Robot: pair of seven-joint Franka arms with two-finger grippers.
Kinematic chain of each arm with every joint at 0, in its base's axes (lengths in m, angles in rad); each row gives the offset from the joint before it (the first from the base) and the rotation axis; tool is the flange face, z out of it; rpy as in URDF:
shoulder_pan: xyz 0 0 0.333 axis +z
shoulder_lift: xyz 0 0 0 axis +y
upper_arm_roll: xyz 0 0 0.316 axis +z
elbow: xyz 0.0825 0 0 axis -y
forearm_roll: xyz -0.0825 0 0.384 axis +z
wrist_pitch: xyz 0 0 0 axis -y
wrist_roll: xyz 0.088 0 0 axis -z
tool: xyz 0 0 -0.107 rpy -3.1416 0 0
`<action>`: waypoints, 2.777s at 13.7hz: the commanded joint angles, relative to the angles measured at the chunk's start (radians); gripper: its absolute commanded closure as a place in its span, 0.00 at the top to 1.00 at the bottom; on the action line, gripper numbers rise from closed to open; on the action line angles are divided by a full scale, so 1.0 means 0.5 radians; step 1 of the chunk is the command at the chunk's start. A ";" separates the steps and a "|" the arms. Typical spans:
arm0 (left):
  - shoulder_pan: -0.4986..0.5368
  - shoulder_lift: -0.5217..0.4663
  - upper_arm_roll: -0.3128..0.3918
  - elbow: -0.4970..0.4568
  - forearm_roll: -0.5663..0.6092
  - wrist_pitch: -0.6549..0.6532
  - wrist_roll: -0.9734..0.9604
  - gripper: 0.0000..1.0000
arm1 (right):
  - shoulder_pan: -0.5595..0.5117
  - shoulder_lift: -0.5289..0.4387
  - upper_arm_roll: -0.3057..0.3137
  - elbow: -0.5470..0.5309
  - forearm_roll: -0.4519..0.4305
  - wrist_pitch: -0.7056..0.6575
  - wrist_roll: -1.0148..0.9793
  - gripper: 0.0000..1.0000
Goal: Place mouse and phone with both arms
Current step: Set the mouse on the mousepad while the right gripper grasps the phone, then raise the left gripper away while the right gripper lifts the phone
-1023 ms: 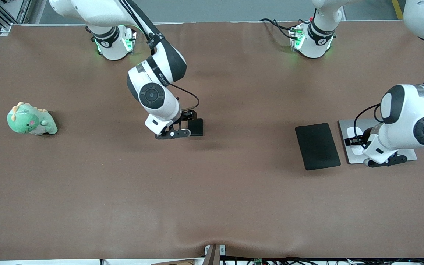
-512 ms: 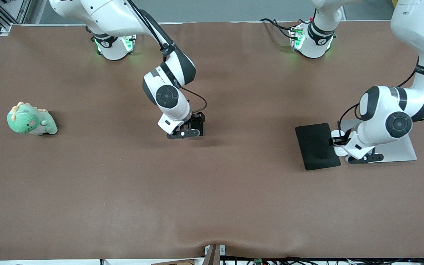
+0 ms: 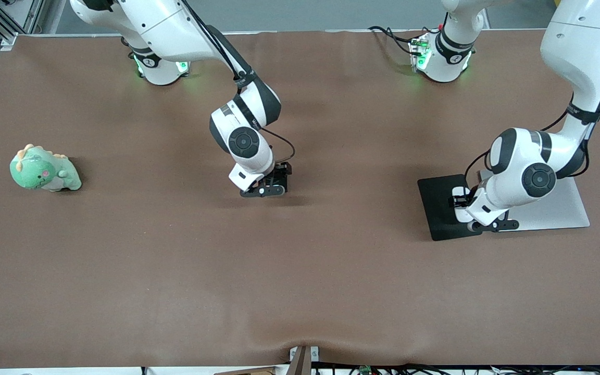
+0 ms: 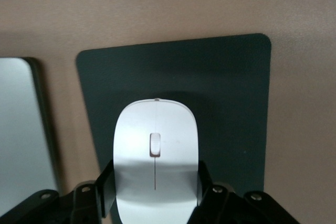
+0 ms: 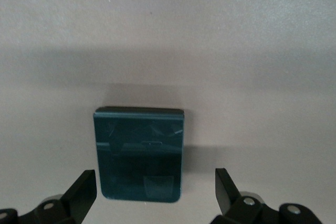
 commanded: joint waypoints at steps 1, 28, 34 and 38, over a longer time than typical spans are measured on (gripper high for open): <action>0.002 0.028 -0.005 -0.063 -0.009 0.138 0.027 0.00 | 0.047 0.019 -0.016 -0.011 0.032 0.080 0.104 1.00; 0.002 -0.355 -0.070 1.185 -0.024 -1.229 0.039 1.00 | 0.004 -0.027 -0.035 0.038 0.011 -0.173 0.080 0.00; 0.005 -0.604 -0.048 1.250 -0.036 -1.319 0.036 1.00 | -0.213 -0.248 -0.032 0.026 0.014 -0.542 0.080 0.00; 0.002 -0.650 -0.048 1.250 -0.046 -1.368 0.033 1.00 | -0.401 -0.364 -0.032 -0.020 0.014 -0.643 0.031 0.00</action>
